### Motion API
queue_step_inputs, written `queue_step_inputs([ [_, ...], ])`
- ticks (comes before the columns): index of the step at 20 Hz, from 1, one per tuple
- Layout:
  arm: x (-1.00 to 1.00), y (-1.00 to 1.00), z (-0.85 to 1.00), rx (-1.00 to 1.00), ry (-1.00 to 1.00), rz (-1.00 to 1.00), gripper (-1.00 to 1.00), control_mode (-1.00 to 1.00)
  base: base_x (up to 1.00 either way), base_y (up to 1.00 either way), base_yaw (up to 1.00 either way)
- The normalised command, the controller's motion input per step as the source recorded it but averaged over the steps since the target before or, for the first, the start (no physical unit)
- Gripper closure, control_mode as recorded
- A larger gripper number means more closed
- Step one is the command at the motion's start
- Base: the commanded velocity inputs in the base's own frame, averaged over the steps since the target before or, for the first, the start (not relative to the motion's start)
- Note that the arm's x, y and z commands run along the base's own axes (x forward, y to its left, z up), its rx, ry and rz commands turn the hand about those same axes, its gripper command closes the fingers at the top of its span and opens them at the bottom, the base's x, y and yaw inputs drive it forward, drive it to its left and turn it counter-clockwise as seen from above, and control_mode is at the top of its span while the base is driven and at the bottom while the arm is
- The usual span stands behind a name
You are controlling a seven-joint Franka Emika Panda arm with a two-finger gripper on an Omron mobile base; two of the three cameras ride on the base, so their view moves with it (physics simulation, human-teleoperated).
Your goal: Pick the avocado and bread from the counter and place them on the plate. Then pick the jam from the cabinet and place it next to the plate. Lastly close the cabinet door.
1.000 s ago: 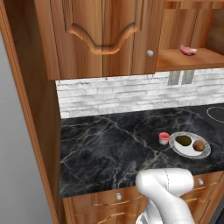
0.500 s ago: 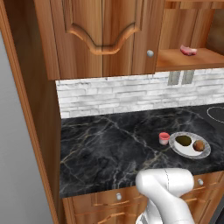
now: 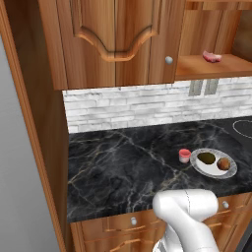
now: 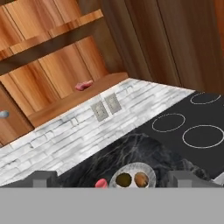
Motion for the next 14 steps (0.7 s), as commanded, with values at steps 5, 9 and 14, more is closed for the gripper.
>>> queue_step_inputs([
  [5, -0.09, -0.02, 0.00, 0.23, -0.04, 0.00, -1.00, -1.00, 0.00, 0.00, 0.00],
  [9, -0.20, -0.03, 0.00, 0.25, -0.09, 0.00, -1.00, -1.00, 0.00, 0.00, 0.00],
  [14, -0.33, -0.15, 0.00, 0.17, -0.14, 0.00, -1.00, -1.00, 0.00, 0.00, 0.00],
])
